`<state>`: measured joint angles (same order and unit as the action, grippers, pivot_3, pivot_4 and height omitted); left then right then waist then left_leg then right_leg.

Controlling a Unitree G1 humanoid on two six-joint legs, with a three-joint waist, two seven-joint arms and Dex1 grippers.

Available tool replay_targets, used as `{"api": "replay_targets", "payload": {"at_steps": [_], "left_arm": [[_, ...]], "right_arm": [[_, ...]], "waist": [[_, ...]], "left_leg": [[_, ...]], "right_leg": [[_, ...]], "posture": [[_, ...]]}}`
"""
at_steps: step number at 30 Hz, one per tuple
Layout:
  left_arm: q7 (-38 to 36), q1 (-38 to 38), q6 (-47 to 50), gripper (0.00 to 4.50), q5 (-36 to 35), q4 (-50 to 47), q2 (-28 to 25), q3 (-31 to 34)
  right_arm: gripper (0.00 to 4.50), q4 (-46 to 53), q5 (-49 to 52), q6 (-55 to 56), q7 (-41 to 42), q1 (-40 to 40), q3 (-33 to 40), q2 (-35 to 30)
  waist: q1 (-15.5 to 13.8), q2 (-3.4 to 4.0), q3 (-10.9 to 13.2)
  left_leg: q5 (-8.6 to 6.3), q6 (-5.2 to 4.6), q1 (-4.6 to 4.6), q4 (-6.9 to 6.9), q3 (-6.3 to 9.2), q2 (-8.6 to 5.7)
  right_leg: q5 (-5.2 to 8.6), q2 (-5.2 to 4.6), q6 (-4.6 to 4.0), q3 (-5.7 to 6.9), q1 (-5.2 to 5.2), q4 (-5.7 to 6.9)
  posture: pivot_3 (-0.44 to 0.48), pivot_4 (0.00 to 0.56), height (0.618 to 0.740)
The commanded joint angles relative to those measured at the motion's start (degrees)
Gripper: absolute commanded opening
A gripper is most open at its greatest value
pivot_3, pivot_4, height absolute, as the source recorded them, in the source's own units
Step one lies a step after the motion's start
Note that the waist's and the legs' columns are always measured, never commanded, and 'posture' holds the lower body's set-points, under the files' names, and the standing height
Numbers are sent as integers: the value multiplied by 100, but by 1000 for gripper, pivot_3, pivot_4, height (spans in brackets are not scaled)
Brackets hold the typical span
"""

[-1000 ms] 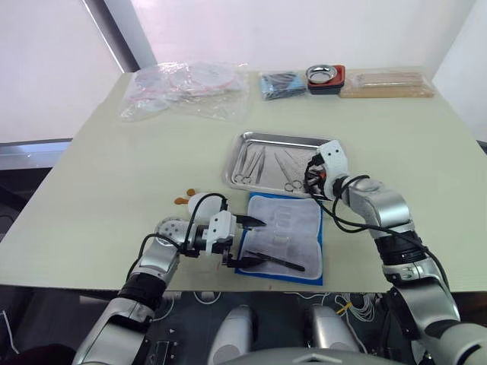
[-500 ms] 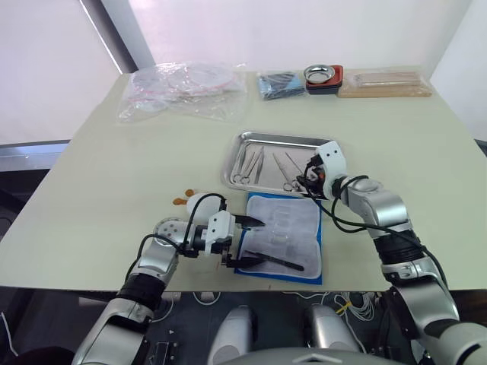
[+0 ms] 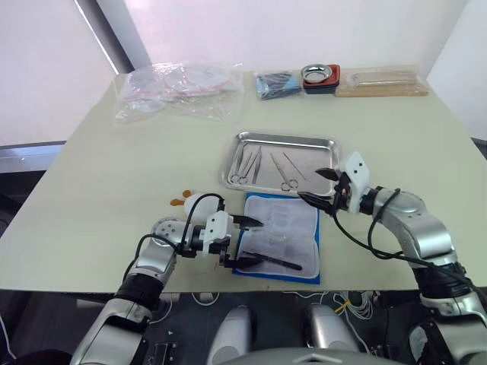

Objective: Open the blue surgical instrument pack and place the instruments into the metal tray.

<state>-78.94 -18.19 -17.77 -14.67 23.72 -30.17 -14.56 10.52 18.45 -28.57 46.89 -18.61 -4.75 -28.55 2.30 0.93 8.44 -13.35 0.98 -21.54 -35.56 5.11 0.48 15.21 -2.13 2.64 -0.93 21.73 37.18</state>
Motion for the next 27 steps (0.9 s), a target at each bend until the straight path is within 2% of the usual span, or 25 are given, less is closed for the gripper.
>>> {"api": "replay_targets", "payload": {"at_steps": [1,14,27], "left_arm": [[12,228,126,4500,592,680,-256,-213],[-396,206,190,4500,506,423,-456,-250],[-757,274,196,4500,331,195,-624,-241]], "right_arm": [[4405,485,309,288,481,239,231,-286],[4405,851,1008,895,1945,1033,488,-1168],[4405,1104,1487,966,2386,1124,653,-1439]], "waist": [[1,-4,2],[23,-50,33],[21,-66,45]], "left_leg": [[0,0,0,0,0,1],[-1,2,1,16,-7,22],[-2,3,-17,32,-15,57]], "right_leg": [[0,1,0,0,0,0],[0,20,0,-3,8,-7],[-6,52,10,-4,41,-10]], "posture": [[0,150,740],[0,150,740],[0,150,740]]}}
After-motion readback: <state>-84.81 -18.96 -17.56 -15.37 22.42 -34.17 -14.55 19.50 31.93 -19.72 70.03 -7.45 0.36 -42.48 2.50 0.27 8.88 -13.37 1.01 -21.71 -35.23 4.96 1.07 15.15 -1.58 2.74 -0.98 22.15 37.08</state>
